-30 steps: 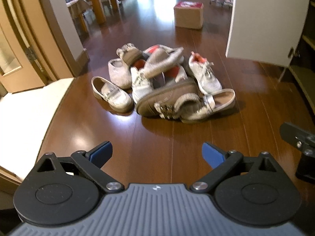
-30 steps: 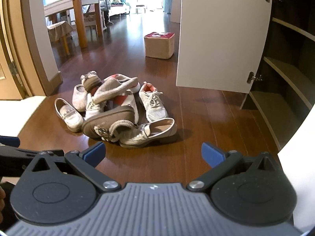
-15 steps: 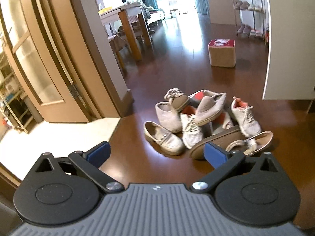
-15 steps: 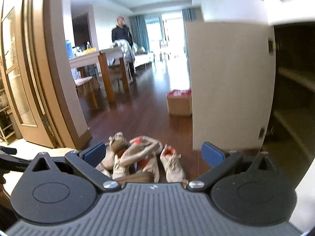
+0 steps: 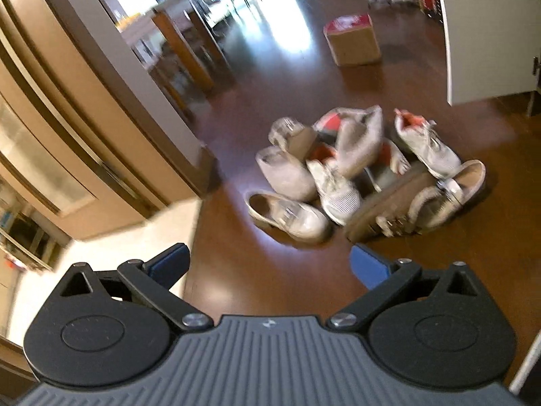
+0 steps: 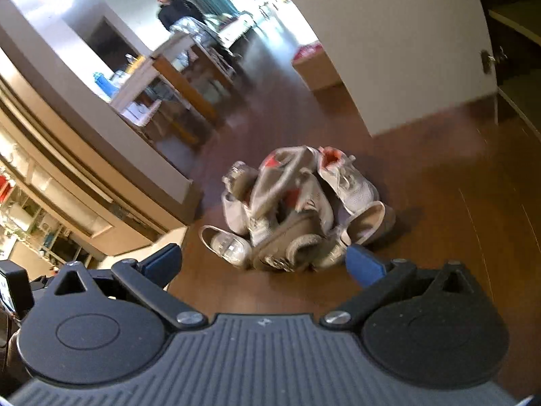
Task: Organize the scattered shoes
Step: 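Move the right gripper down toward the brown fur-lined buckled shoe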
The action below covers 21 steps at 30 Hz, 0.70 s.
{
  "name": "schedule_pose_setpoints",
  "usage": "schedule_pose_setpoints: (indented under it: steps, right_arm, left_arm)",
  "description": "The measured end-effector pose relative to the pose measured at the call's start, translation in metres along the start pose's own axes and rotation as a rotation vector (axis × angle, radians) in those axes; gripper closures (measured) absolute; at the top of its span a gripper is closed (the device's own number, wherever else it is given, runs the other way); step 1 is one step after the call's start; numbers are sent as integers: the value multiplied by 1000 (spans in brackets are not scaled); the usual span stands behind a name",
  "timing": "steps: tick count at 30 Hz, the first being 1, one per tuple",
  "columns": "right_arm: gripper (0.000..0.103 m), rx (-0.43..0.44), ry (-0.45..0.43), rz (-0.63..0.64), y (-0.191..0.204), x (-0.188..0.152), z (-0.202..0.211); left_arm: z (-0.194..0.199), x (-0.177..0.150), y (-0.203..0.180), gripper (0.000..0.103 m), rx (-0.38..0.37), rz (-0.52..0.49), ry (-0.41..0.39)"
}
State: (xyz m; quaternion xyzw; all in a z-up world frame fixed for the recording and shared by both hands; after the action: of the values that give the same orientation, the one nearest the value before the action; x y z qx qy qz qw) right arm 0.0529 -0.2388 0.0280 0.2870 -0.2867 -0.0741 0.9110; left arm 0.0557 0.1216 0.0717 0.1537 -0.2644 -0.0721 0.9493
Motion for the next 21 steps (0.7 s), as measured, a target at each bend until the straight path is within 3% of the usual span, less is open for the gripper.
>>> schedule_pose_setpoints:
  steps: [3,10,15,20,21]
  right_arm:
    - [1,-72,33,26,1,-3,-17]
    - [1,-38,187,46,21,9,-79]
    - [1,-58,269,194,48,29,-139]
    - [1,-54,415,330,69,44,-251]
    - [1,-56,464,347,70,43,-289]
  left_arm:
    - [-7,2,11,1,-54,35,26]
    - [-44,15,28,1,-33,22,69]
    - [-117,41,35,1,-162,98,135]
    - [-201,65,29,1,-227,139,111]
    - [-221,67,28,1,-249,176,105]
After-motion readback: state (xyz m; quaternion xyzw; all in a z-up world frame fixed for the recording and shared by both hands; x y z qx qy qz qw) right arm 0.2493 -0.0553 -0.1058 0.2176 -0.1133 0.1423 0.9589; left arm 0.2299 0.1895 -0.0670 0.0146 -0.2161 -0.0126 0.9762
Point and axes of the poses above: each gripper's, at about its wrist camera, not at the fingertips, and z roughly against the way its jaws point, y to its left, x to its top, the point moved 4 cm from there along -z, roughly the way its jaws point, and after that the axes turned 5 degrees about y, right-handed, at the moved point
